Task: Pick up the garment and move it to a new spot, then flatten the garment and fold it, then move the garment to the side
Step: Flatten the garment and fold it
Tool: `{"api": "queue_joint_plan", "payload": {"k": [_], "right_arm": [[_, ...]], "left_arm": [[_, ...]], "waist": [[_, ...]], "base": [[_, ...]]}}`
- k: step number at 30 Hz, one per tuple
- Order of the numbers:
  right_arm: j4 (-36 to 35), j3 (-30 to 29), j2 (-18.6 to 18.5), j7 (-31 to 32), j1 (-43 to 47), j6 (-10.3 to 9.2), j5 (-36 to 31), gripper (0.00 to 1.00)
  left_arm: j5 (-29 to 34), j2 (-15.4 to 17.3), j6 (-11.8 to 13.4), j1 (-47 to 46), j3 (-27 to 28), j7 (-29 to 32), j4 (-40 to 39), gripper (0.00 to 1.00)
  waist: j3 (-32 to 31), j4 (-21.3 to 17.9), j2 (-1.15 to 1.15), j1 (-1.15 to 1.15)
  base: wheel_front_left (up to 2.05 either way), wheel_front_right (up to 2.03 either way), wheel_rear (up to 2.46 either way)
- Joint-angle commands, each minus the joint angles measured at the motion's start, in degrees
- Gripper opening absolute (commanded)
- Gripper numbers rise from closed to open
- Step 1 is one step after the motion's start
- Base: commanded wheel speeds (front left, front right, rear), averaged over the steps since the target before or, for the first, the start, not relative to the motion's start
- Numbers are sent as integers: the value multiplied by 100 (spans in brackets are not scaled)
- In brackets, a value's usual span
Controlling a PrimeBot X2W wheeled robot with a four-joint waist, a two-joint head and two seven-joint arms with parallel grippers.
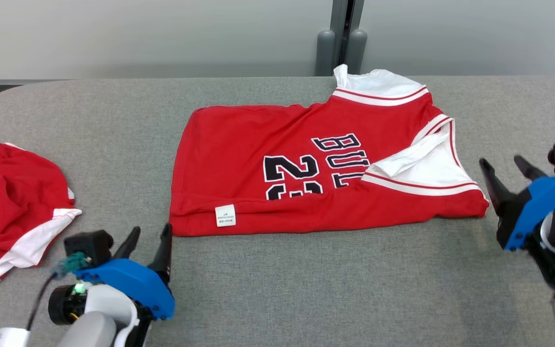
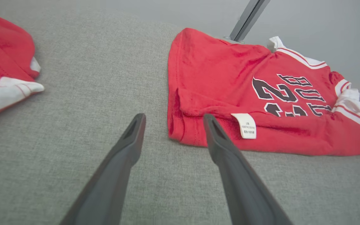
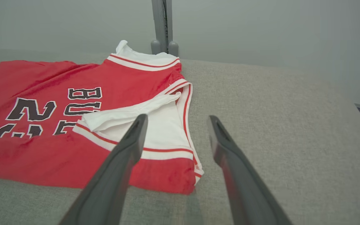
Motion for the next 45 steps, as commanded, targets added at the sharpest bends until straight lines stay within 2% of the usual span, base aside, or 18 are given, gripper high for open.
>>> {"api": "queue_joint_plan", "payload": {"k": [1,7,15,26,30,31,32,38,45], "right_arm": [[-50,-287,178,-48,262,0,-158,100],[82,-894,690,-240,540,0,-635,100],[666,-1328,1186,-424,206,0,-972,100],[1527,-1630,1356,-553,-390,0,-1253,100],[1824,-1746,1408,-458,-533,0,-1448,100],[1949,-1724,1440,-420,-589,0,-1501,12],[1980,-1707,1451,-420,-592,0,-1510,0],[1940,-1610,1451,-549,-495,-3,-1342,0],[1129,-1517,1331,-472,38,-3,-1045,0]], "left_arm": [[214,-50,67,-29,-139,-115,166,100],[670,-212,230,-415,-422,-388,760,100],[859,-437,264,-918,-615,-365,1491,100],[858,-701,139,-1387,-780,-283,2298,100],[783,-803,22,-1479,-842,-79,2605,100],[716,-853,-39,-1491,-837,2,2717,38],[681,-876,-73,-1494,-840,45,2768,0],[442,-874,-236,-1381,-668,-119,2755,0],[311,-607,-313,-1098,-582,-204,2271,0]], "waist": [[-21,6,0,2],[71,-46,0,2],[389,-104,0,2],[691,-52,0,2],[743,-51,0,2],[752,-62,0,2],[749,-69,0,2],[631,-97,0,2],[350,-95,0,2]], "base": [[0,0,0],[0,0,0],[0,0,0],[0,0,0],[0,0,0],[0,0,0],[0,0,0],[0,0,0],[0,0,0]]}}
